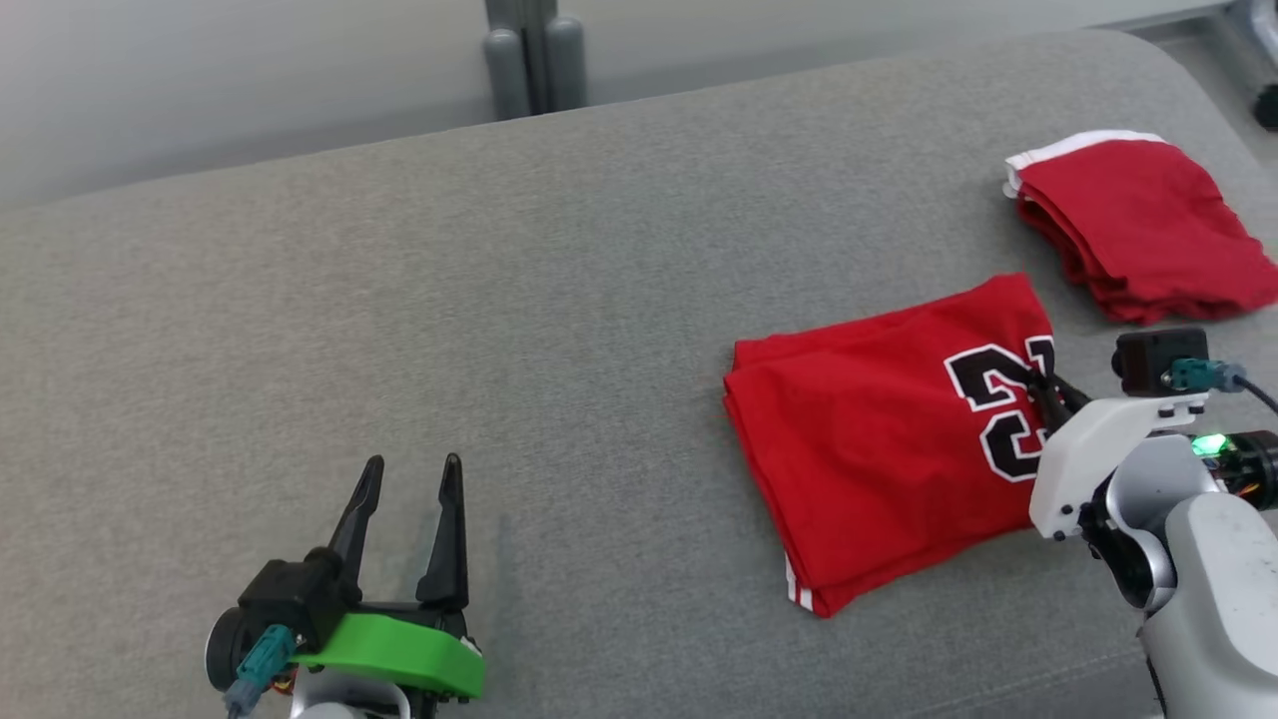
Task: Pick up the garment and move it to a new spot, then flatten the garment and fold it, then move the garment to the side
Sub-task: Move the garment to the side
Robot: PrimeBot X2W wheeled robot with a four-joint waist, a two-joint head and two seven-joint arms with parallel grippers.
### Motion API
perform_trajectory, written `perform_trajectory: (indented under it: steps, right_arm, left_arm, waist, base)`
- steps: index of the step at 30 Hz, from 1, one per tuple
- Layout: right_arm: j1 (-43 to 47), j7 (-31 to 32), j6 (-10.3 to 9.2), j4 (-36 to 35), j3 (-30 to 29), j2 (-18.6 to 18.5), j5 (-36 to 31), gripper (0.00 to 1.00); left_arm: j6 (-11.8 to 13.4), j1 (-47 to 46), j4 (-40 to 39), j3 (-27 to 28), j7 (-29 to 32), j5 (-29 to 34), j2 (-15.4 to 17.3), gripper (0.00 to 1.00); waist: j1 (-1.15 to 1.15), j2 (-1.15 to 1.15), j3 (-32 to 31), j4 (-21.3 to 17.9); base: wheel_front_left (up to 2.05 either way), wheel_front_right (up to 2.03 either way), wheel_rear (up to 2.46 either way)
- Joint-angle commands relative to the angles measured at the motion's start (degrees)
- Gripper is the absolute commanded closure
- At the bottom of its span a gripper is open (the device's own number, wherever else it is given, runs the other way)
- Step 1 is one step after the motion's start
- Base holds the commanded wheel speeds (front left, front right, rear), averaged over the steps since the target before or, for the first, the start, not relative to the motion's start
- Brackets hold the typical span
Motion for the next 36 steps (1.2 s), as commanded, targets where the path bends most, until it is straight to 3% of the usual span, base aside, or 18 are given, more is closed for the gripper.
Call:
perform_trajectory:
  steps: [1,7,14,23,36]
  right_arm:
    - [-1.2,-0.8,-0.10,-0.4,-0.9,-0.3,-0.8,1.00]
    - [-3.3,-2.7,-0.10,-0.4,-2.5,1.5,-1.1,1.00]
    - [-5.6,-5.0,-0.10,1.2,-2.0,3.2,-1.7,1.00]
    - [-8.7,-6.6,-0.10,2.0,-0.1,3.3,-2.0,1.00]
    - [-22.7,-1.0,-0.10,1.0,5.0,-0.3,-3.4,1.00]
  left_arm:
    - [-0.3,-1.3,0.2,-0.2,-0.1,0.4,0.2,0.00]
    - [-0.5,-3.7,0.9,-1.5,-0.1,1.6,1.5,0.00]
    - [-0.6,-6.0,1.4,-2.7,0.2,1.9,2.9,0.00]
    - [-0.3,-6.4,1.7,-3.2,0.2,1.2,3.3,0.00]
    - [-0.1,-7.4,2.7,-3.2,-0.2,-0.2,2.2,0.00]
  waist:
    - [0.00,0.00,3.5,-6.8]
    - [0.00,0.00,7.3,-13.3]
    - [0.00,0.00,9.5,-16.6]
    - [0.00,0.00,9.3,-15.7]
    - [0.00,0.00,9.5,-12.5]
  base:
    - [0.00,0.00,0.00]
    - [0.00,0.00,0.00]
    - [0.00,0.00,0.00]
    - [0.00,0.00,0.00]
    - [0.00,0.00,0.00]
